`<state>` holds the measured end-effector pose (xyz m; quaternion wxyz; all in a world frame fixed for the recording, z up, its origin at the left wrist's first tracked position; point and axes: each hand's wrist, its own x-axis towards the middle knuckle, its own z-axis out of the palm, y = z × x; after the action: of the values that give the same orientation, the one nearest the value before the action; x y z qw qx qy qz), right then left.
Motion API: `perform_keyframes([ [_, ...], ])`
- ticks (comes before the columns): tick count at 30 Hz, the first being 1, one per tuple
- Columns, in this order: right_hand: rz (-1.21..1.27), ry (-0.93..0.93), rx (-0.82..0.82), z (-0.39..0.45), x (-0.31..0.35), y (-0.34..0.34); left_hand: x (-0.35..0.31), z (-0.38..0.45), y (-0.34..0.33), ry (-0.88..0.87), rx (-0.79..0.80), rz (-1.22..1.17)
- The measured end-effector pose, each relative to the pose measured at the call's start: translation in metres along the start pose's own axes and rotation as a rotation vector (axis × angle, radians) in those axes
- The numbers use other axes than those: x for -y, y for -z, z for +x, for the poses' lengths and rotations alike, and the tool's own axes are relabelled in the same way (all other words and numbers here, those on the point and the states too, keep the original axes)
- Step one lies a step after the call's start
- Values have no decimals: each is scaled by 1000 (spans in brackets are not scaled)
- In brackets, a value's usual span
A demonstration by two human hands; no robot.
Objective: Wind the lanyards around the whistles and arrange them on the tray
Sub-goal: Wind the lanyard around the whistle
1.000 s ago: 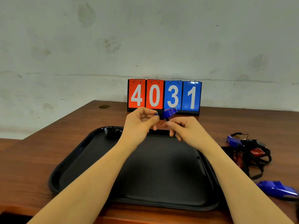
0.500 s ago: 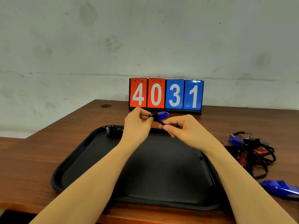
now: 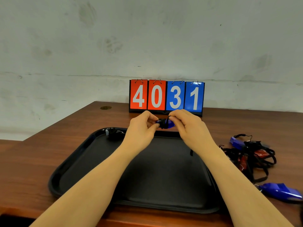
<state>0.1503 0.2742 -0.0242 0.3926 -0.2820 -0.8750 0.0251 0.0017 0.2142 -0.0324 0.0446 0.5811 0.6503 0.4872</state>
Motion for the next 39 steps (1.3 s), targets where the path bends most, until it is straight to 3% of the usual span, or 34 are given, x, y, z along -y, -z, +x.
perform_keyframes([
  [6,74,-70,-46,1,-3,-3,-2,-1,-1,-53,90,38],
  [13,422,-299,-47,2,-3,-2,-2,-2,2,-41,219,17],
  [25,764,-523,4,5,-10,12,-7,-2,11,-24,229,-247],
  [32,651,-354,148,2,-3,3,-5,-1,14,143,84,-520],
  [39,437,-228,283,1,4,-1,3,5,10,252,-53,-432],
])
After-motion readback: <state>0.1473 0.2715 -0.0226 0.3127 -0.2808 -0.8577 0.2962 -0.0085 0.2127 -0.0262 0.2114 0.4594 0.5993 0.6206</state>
